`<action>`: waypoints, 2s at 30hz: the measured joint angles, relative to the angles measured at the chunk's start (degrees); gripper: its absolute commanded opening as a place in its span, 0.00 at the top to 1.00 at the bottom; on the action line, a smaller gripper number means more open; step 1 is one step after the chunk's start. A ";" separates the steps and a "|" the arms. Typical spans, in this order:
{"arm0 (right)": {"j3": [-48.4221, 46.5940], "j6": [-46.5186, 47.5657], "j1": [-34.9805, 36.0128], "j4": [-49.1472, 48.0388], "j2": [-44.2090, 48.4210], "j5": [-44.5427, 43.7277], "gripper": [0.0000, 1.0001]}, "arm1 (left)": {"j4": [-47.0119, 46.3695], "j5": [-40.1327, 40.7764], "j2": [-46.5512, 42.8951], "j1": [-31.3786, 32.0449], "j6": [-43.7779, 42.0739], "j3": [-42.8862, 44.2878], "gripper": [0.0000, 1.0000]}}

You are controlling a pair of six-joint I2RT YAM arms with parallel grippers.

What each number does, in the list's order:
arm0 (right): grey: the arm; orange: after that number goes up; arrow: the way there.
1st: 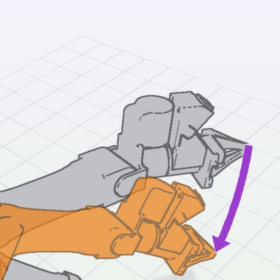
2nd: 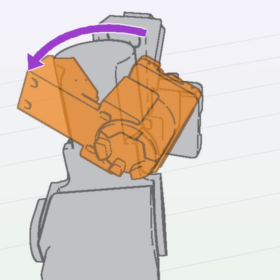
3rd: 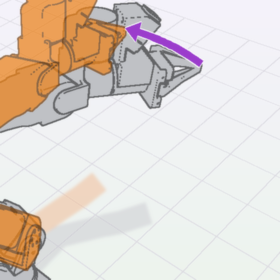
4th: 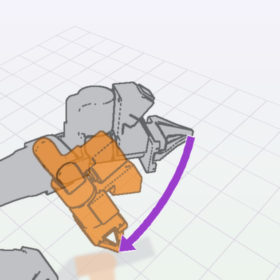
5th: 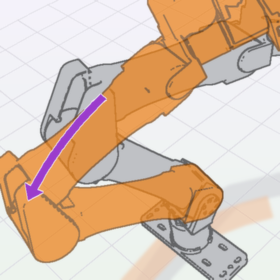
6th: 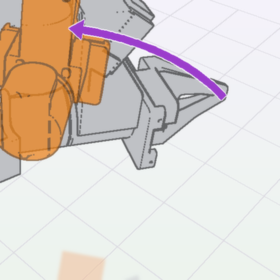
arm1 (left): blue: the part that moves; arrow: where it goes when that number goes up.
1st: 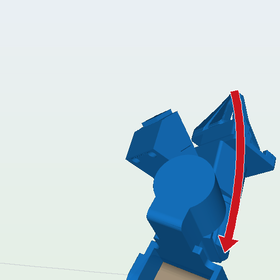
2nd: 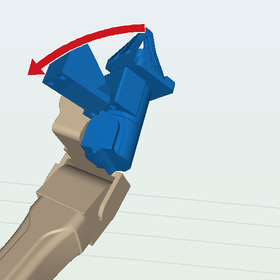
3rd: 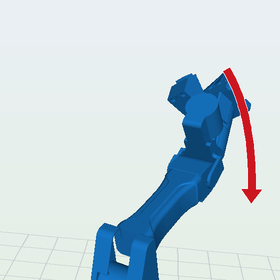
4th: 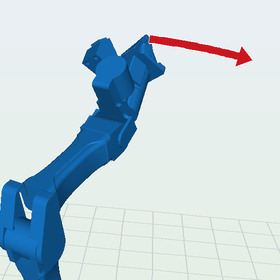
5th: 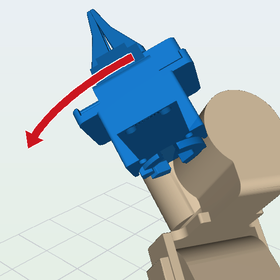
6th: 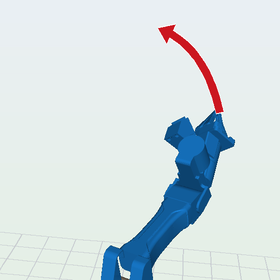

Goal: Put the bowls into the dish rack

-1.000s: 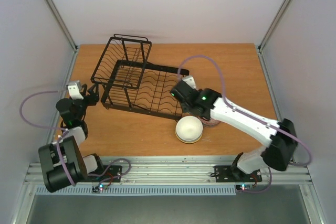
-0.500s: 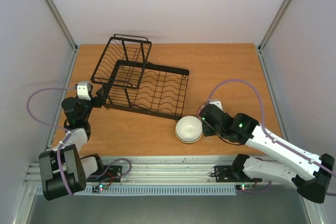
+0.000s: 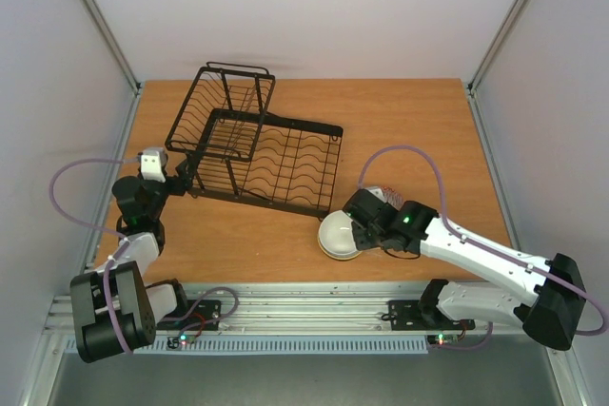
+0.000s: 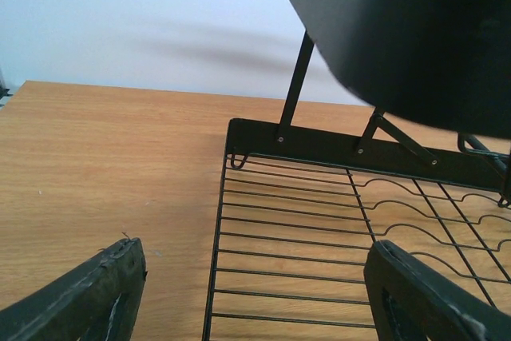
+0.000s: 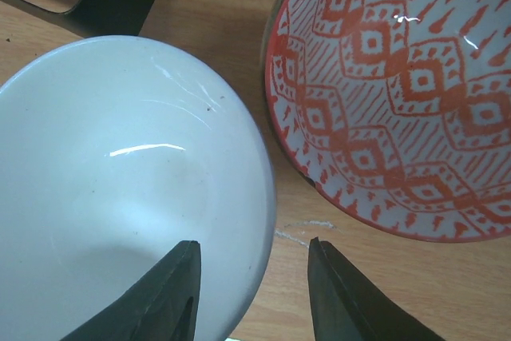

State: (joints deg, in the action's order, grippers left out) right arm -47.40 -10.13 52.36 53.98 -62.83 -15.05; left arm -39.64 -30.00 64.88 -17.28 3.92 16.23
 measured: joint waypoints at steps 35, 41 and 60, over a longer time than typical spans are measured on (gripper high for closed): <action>1.55 5.75 -32.30 -7.56 -2.12 4.48 0.66 | -0.42 -3.41 3.13 0.00 -0.39 -0.02 0.21; 1.88 6.91 -33.31 -9.68 -4.22 5.68 0.86 | -0.44 -3.93 3.30 -0.02 -0.57 0.00 0.21; -6.80 10.21 -33.66 -2.71 -1.01 3.87 0.99 | -0.44 -4.07 3.30 -0.02 -0.59 0.00 0.21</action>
State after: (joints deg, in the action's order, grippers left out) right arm -54.19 0.08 18.70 51.27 -63.83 -11.18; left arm -40.07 -34.06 68.18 -17.30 3.33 16.23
